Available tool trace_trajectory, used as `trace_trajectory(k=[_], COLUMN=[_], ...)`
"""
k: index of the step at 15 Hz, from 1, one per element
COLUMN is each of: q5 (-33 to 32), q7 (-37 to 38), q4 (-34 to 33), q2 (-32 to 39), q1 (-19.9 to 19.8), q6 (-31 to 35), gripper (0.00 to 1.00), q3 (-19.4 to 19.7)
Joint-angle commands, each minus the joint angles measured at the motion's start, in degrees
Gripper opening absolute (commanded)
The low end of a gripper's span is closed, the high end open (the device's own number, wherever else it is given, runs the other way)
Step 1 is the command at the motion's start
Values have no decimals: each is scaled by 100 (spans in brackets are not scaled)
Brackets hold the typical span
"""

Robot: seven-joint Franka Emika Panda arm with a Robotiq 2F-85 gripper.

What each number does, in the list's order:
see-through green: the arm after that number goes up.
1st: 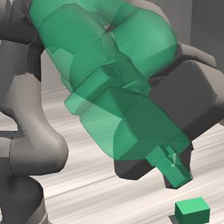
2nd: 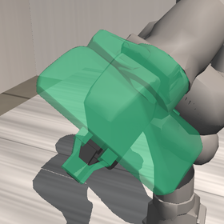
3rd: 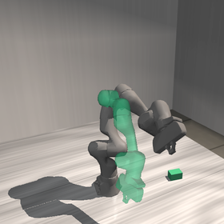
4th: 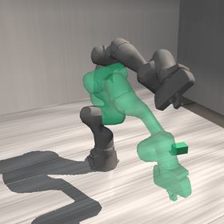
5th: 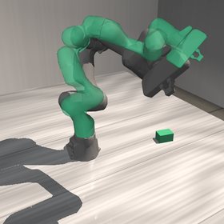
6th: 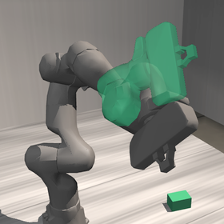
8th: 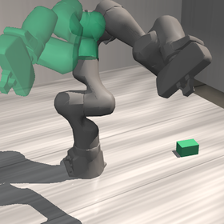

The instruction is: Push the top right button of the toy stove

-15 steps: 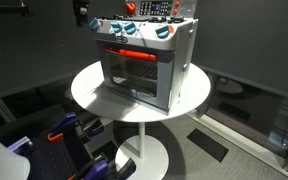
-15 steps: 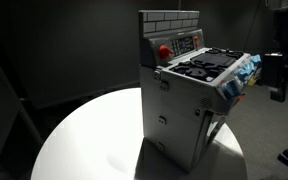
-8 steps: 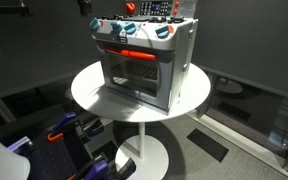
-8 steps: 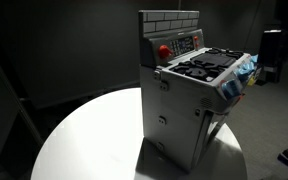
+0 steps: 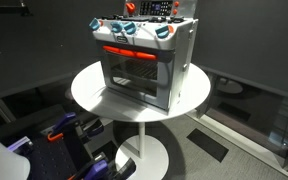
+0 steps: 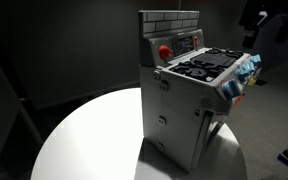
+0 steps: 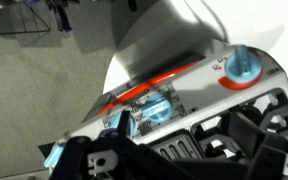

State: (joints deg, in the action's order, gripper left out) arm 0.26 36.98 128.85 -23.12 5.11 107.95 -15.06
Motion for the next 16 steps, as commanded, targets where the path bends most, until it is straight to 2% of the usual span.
trace_trajectory(k=[1,9,16], q5=[-145,-556,-1097], q7=[161,673,1280], q4=[-77,-194,-620], q2=[13,373,1117], q1=[-155,-652,-874], q6=[599,1825,2129], gripper=[100,100,100], q3=[57,111,224])
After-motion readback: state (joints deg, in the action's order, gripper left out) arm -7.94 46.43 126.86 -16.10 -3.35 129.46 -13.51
